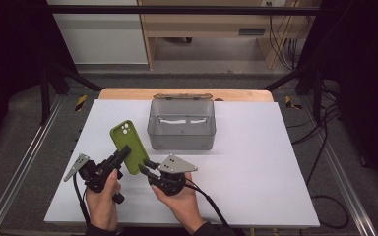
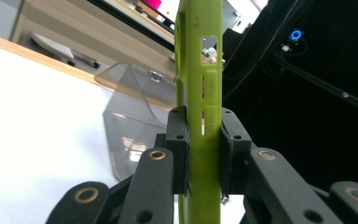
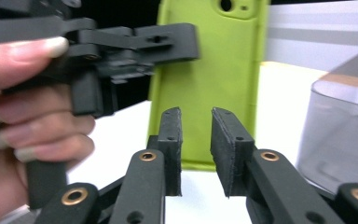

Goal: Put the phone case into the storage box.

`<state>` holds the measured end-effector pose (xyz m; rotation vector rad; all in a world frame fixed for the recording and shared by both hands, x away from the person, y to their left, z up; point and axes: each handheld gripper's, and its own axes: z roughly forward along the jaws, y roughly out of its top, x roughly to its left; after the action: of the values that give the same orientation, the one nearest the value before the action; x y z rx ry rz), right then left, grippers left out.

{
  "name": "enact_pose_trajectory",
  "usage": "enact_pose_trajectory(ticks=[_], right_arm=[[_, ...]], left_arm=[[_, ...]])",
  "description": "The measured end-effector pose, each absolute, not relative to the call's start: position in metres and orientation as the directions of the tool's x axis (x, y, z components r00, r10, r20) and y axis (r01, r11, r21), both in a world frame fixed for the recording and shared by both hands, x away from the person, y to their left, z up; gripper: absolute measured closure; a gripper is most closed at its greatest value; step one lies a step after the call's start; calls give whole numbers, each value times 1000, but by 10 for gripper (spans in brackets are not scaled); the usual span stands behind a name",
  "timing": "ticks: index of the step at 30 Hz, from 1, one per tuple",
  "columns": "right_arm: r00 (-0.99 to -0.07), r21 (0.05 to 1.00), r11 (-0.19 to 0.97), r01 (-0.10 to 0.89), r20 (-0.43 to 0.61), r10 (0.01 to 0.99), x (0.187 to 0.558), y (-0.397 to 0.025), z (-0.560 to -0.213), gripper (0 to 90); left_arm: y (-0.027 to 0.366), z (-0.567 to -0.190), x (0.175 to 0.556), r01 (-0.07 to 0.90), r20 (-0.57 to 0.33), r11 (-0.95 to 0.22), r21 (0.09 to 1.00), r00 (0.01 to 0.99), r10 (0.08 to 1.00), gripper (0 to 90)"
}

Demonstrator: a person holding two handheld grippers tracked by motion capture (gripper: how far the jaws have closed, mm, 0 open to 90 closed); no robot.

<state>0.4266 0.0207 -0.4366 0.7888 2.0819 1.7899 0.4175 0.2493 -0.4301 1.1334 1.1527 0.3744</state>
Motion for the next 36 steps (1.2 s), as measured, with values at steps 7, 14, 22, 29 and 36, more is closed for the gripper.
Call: enact_pose_trajectory(ticks=[7,14,22,29,36], right_arm=[[-784,948,216,233,52,619,439,7,-439,586],[-766,930,270,249,19,642,445,3,-441,435],[-750,903,297,311,41,660,451,-2,-443,282],[-724,869,340,358,28,690,459,-17,-444,191],[-708,855,358,375,15,706,460,-38,-445,141]], left_arm=[[250,-434,419,292,-513,424,857,406,757,772],[251,-435,419,295,-509,419,859,402,761,772],[253,-435,419,298,-510,419,858,395,764,772],[257,-436,419,295,-503,413,862,389,772,772],[262,-437,418,290,-489,401,869,377,787,772]])
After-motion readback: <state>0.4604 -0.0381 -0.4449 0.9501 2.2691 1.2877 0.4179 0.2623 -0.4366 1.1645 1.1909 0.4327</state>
